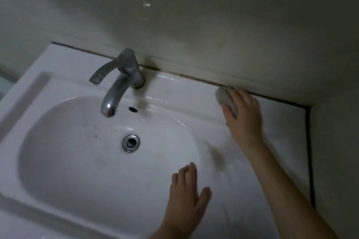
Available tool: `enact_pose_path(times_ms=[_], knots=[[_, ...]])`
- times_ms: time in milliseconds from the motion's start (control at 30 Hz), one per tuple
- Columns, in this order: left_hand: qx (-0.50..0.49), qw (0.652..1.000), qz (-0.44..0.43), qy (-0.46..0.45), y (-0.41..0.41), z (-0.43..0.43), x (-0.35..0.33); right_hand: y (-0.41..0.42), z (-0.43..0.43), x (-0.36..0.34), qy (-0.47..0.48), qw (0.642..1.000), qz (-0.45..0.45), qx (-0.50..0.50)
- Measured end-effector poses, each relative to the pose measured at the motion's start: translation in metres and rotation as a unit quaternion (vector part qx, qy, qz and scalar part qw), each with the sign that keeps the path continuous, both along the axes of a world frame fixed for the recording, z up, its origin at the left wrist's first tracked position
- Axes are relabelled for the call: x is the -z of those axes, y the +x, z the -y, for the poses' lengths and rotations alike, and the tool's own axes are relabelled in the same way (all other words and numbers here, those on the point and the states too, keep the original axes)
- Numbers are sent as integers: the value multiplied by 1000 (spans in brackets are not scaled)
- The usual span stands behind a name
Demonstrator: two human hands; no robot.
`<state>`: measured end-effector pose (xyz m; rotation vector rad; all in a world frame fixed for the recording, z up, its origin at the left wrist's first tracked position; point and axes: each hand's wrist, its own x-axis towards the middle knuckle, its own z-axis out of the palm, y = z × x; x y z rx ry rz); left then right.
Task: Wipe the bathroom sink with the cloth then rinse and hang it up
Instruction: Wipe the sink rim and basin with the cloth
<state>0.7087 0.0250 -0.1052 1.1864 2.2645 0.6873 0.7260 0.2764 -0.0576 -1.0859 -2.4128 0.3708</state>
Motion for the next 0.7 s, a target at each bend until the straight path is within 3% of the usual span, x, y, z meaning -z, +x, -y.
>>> enact_pose_path(times_ms=[100,300,433,500,567,700], knots=[[7,1000,-4,5,0,-1,4,-40,18,7,-3,999,-13,52],[11,1000,-9,6,-2,-1,9,-169,65,9,2,990,8,-142],[2,1000,-10,3,0,2,8,-124,52,3,12,978,12,-208],[-5,1000,-2,-1,1,2,7,-63,35,2,8,989,8,-146],[-4,1000,0,-3,2,1,6,9,11,2,0,1000,20,-21],[-6,1000,5,-11,2,2,7,117,-25,-5,-19,987,61,150]])
